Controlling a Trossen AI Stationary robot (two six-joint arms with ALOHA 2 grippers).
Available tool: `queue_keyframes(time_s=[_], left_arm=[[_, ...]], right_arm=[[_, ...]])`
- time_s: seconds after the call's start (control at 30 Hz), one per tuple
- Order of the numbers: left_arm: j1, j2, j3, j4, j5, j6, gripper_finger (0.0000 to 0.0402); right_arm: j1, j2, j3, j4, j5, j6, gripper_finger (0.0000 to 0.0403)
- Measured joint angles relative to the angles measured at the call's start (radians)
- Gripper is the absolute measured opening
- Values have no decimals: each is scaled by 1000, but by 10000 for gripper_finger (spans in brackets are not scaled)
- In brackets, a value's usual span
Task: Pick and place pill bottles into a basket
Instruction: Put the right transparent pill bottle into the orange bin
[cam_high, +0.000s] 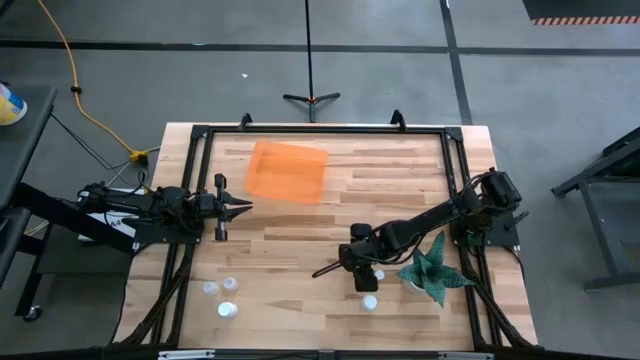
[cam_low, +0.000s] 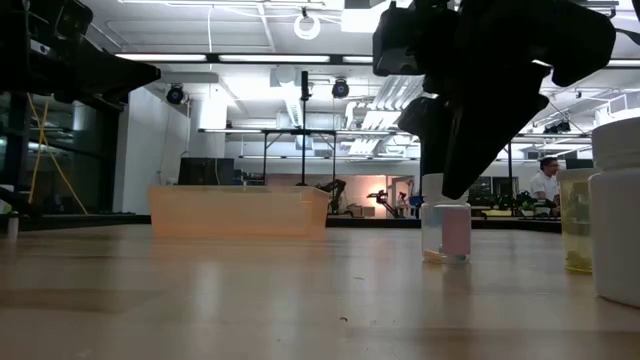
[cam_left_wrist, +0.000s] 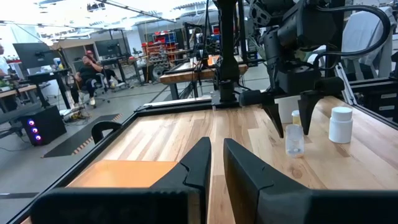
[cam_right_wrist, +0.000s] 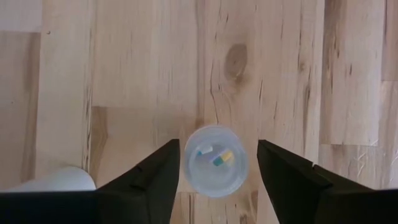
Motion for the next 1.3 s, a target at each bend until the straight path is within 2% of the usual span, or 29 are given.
queue_keyframes(time_s=[0.23,0.53,0.83,1.1,1.3], left_arm=[[0,0,0,0,0,0,79],[0,0,0,0,0,0,79],[0,0,0,0,0,0,79],[0,0,0,0,0,0,79],[0,0,0,0,0,0,79]], right_arm=[[0,0,0,0,-1,0,181],[0,0,0,0,-1,-19,128],[-37,-4,1,34,18,-23,145],[-121,-8,51,74,-37,-195,127],[-193,-8,165,60,-41,-392,145]])
